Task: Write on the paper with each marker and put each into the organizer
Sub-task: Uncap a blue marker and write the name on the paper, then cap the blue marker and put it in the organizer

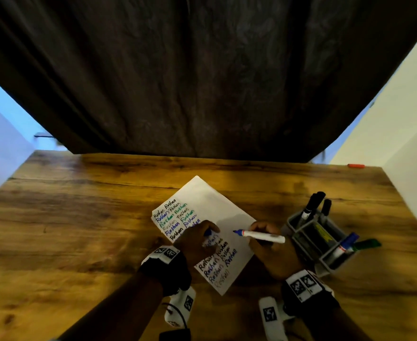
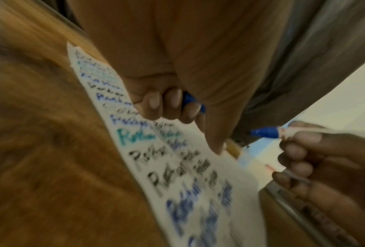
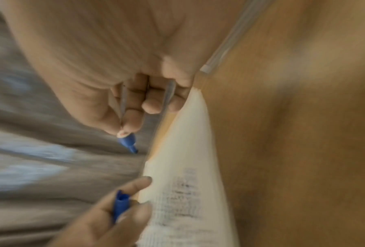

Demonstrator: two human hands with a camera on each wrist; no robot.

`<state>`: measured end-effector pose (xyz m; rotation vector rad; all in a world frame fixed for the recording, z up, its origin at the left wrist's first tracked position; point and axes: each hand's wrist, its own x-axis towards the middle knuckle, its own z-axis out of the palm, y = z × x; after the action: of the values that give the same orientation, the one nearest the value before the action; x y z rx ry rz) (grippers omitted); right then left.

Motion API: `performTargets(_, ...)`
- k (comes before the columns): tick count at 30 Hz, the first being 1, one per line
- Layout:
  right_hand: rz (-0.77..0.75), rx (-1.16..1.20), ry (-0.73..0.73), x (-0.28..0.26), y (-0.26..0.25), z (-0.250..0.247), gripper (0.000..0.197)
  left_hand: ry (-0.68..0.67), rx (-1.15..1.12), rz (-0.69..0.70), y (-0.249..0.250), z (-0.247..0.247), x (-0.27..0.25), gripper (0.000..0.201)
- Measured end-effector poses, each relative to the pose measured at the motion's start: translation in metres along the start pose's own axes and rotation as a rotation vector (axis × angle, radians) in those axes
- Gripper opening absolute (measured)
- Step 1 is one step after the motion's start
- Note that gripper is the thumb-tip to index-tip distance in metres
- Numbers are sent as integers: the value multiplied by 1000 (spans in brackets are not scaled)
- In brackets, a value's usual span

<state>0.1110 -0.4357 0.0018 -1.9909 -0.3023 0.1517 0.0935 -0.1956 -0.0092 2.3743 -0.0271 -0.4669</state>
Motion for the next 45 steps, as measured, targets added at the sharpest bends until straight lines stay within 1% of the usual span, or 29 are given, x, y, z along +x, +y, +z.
performTargets(2,-32,24,-27,-3,-24,-5,12,73,-28,41,3,-5,-3,32)
performTargets(3,-38,34,-43,-4,-33,-6,11,92,-47,52,4,-7,-5,28)
performTargets(5,-60,12,-64,-6,-51,-3,25,107,-97,73,7,-13,-9,24)
performTargets(6,-78,-19,-70,-6,-59,0,23,109,-120,85,7,-16,-11,24)
performTargets(8,-108,-75,-70,-6,-71,6,14,113,-131,118,10,-19,-14,23)
performTargets(9,-105,-86,-65,-6,-75,11,13,119,-124,137,9,-21,-15,21)
performTargets(12,-92,-121,-39,-10,-83,23,26,141,-115,182,4,-26,-19,18)
performTargets(13,-88,-131,-42,-11,-86,26,28,146,-122,192,4,-27,-20,19)
performTargets(14,-94,-145,-48,-13,-90,30,24,147,-130,203,2,-30,-22,19)
performTargets(16,-109,-112,-58,-15,-102,37,8,145,-144,225,0,-34,-27,20)
performTargets(18,-120,-72,-69,-17,-111,44,10,143,-148,255,-1,-37,-32,21)
performTargets(21,-88,-40,-81,-19,-123,50,8,136,-124,285,0,-42,-38,22)
performTargets(25,-103,-26,-27,-17,-131,61,5,158,-93,321,2,-53,-43,19)
performTargets(28,-112,8,21,-12,-131,66,12,202,-98,340,9,-63,-44,20)
performTargets(31,-124,-5,70,-8,-132,66,15,247,-112,357,20,-68,-47,19)
performTargets(33,-72,6,76,-6,-130,64,26,256,-104,375,21,-67,-47,20)
performTargets(34,-27,21,67,-5,-125,63,27,236,-103,384,21,-66,-48,23)
performTargets(36,37,58,76,-6,-117,59,22,152,-133,374,19,-63,-50,34)
performTargets(37,61,129,90,-7,-113,58,15,114,-178,360,19,-61,-51,39)
performTargets(38,85,253,98,-10,-111,56,8,104,-244,348,19,-60,-52,38)
performTargets(39,108,328,112,-12,-107,54,15,114,-305,338,19,-60,-52,32)
performTargets(40,120,360,130,-13,-104,51,25,139,-333,331,18,-59,-51,26)
performTargets(42,117,276,198,-15,-92,43,42,207,-332,323,17,-58,-48,23)
performTargets(43,92,193,226,-15,-86,37,46,234,-325,317,16,-58,-47,20)
performTargets(44,50,55,253,-15,-78,30,45,255,-321,316,18,-57,-44,17)
performTargets(45,-14,-153,267,-14,-72,24,40,271,-316,322,20,-57,-42,13)
